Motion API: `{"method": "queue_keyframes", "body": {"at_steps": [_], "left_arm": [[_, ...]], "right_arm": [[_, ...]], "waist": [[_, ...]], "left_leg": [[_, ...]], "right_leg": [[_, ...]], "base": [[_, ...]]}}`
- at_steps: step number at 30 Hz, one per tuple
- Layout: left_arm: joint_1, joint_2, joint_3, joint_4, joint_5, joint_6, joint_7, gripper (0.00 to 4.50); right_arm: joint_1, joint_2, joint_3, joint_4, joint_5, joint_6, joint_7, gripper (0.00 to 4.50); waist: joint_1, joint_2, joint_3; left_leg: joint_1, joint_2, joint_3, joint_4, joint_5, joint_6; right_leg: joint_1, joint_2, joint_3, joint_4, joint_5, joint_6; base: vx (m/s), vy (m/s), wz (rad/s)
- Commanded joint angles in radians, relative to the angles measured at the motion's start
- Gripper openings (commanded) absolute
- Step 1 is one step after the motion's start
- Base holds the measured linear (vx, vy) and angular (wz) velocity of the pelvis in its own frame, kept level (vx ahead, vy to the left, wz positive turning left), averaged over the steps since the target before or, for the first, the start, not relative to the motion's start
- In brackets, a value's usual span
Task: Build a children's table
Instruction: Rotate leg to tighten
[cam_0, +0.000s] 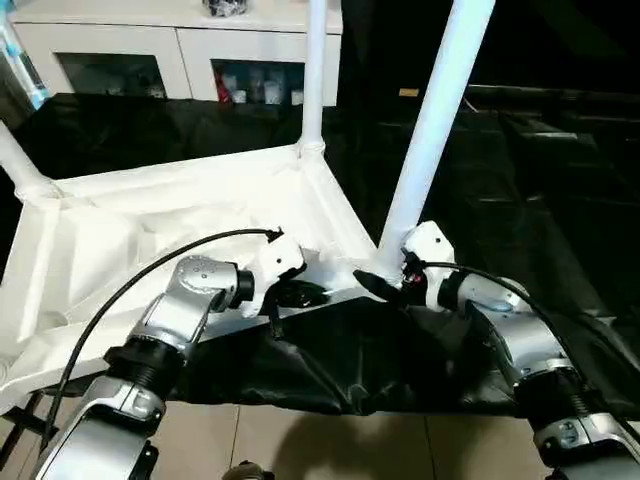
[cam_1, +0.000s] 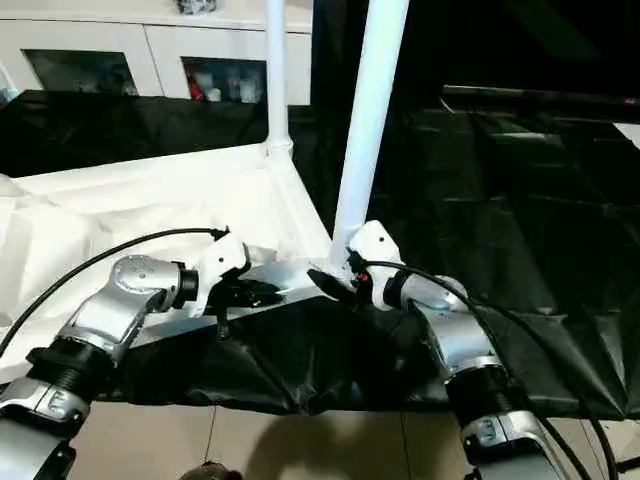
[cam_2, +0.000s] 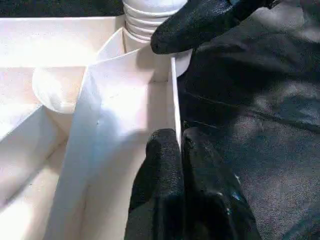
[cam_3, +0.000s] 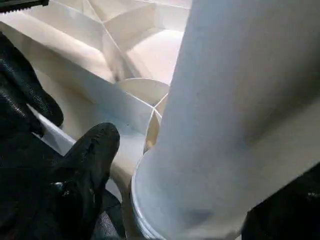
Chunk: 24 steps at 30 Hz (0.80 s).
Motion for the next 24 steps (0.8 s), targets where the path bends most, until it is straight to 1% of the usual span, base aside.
{"method": "queue_keyframes", "body": {"at_steps": [1,4,5,8,9,10,11,13,16,17,18,19,21,23,24], "left_arm": [[0.016,0.008,-0.050,0.032,0.029,0.003,-0.036,0.00],[0.019,0.014,-0.058,0.035,0.035,-0.004,-0.049,0.00],[0.027,0.024,-0.068,0.027,0.037,-0.021,-0.074,0.00],[0.039,0.034,-0.073,0.008,0.024,-0.041,-0.113,0.00],[0.050,0.041,-0.074,-0.015,0.002,-0.053,-0.150,0.00],[0.052,0.042,-0.074,-0.019,-0.001,-0.054,-0.156,0.00],[0.058,0.046,-0.075,-0.032,-0.013,-0.057,-0.175,0.00],[0.066,0.056,-0.082,-0.056,-0.026,-0.051,-0.204,0.00],[0.069,0.061,-0.083,-0.063,-0.031,-0.046,-0.217,0.00],[0.069,0.061,-0.083,-0.063,-0.031,-0.046,-0.217,0.00],[0.069,0.062,-0.083,-0.063,-0.031,-0.047,-0.219,0.00],[0.069,0.065,-0.082,-0.063,-0.031,-0.047,-0.225,0.00],[0.070,0.069,-0.081,-0.065,-0.032,-0.045,-0.237,0.00],[0.070,0.071,-0.081,-0.065,-0.032,-0.045,-0.241,0.00],[0.072,0.075,-0.083,-0.072,-0.035,-0.041,-0.249,0.00]], "right_arm": [[0.016,-0.011,-0.009,-0.023,0.017,0.002,0.026,4.18],[0.020,-0.022,-0.009,-0.030,0.026,0.008,0.053,4.37],[0.025,-0.036,-0.003,-0.038,0.028,0.008,0.076,4.45],[0.029,-0.055,0.006,-0.043,0.023,0.001,0.100,4.45],[0.032,-0.075,0.017,-0.050,0.022,0.001,0.139,4.45],[0.032,-0.078,0.019,-0.050,0.022,0.001,0.145,4.45],[0.033,-0.089,0.025,-0.053,0.022,0.001,0.166,4.45],[0.034,-0.109,0.038,-0.057,0.021,0.001,0.207,4.45],[0.034,-0.123,0.047,-0.063,0.027,0.007,0.251,4.45],[0.034,-0.123,0.047,-0.063,0.027,0.007,0.251,4.45],[0.034,-0.124,0.049,-0.064,0.029,0.010,0.259,4.45],[0.032,-0.127,0.051,-0.065,0.034,0.016,0.274,4.19],[0.029,-0.128,0.054,-0.065,0.042,0.026,0.295,4.11],[0.027,-0.128,0.054,-0.064,0.045,0.028,0.303,3.97],[0.024,-0.126,0.056,-0.063,0.051,0.029,0.320,3.84]], "waist": [[0.003,0.003,-0.064],[0.006,0.003,-0.064],[0.008,0.001,-0.063],[0.011,-0.002,-0.063],[0.013,-0.003,-0.063],[0.014,-0.002,-0.063],[0.014,-0.001,-0.063],[0.013,-0.003,-0.063],[0.014,-0.005,-0.062],[0.015,-0.004,-0.062],[0.014,-0.005,-0.062],[0.014,-0.008,-0.062],[0.016,-0.006,-0.062],[0.016,-0.007,-0.062],[0.016,-0.009,-0.062]], "left_leg": [[0.024,0.067,-0.032,-0.065,-0.113,0.051],[0.024,0.069,-0.033,-0.066,-0.115,0.052],[0.024,0.068,-0.032,-0.065,-0.120,0.052],[0.024,0.068,-0.030,-0.066,-0.111,0.054],[0.022,0.069,-0.032,-0.065,-0.113,0.055],[0.022,0.070,-0.032,-0.065,-0.113,0.056],[0.022,0.069,-0.030,-0.065,-0.111,0.060],[0.022,0.070,-0.030,-0.065,-0.114,0.064],[0.022,0.070,-0.029,-0.065,-0.112,0.070],[0.023,0.070,-0.029,-0.065,-0.113,0.070],[0.023,0.070,-0.029,-0.065,-0.111,0.070],[0.022,0.069,-0.029,-0.064,-0.109,0.071],[0.022,0.070,-0.029,-0.063,-0.105,0.074],[0.020,0.070,-0.029,-0.063,-0.100,0.075],[0.021,0.070,-0.029,-0.064,-0.103,0.076]], "right_leg": [[0.045,-0.099,0.054,-0.072,0.083,-0.264],[0.045,-0.099,0.054,-0.071,0.086,-0.263],[0.045,-0.099,0.054,-0.073,0.080,-0.264],[0.043,-0.098,0.054,-0.072,0.081,-0.262],[0.046,-0.100,0.053,-0.072,0.075,-0.261],[0.046,-0.100,0.053,-0.071,0.075,-0.260],[0.045,-0.097,0.053,-0.070,0.079,-0.260],[0.043,-0.097,0.052,-0.070,0.071,-0.262],[0.042,-0.098,0.052,-0.071,0.058,-0.266],[0.041,-0.098,0.052,-0.072,0.051,-0.267],[0.041,-0.097,0.052,-0.072,0.051,-0.267],[0.042,-0.098,0.052,-0.072,0.050,-0.267],[0.041,-0.098,0.052,-0.072,0.049,-0.267],[0.042,-0.099,0.052,-0.071,0.051,-0.266],[0.041,-0.098,0.052,-0.072,0.044,-0.265]], "base": [[0.000,0.000,0.00],[0.000,0.000,0.00],[0.000,0.000,0.00],[0.000,0.000,0.00],[0.000,0.000,0.00],[0.000,0.000,0.00],[0.000,0.000,0.00],[0.000,0.000,0.00],[0.000,0.000,0.00],[0.000,0.000,0.00],[0.000,0.000,0.00],[0.000,0.000,0.00],[0.000,0.000,0.00],[0.000,0.000,0.00],[0.000,0.000,0.00]]}}
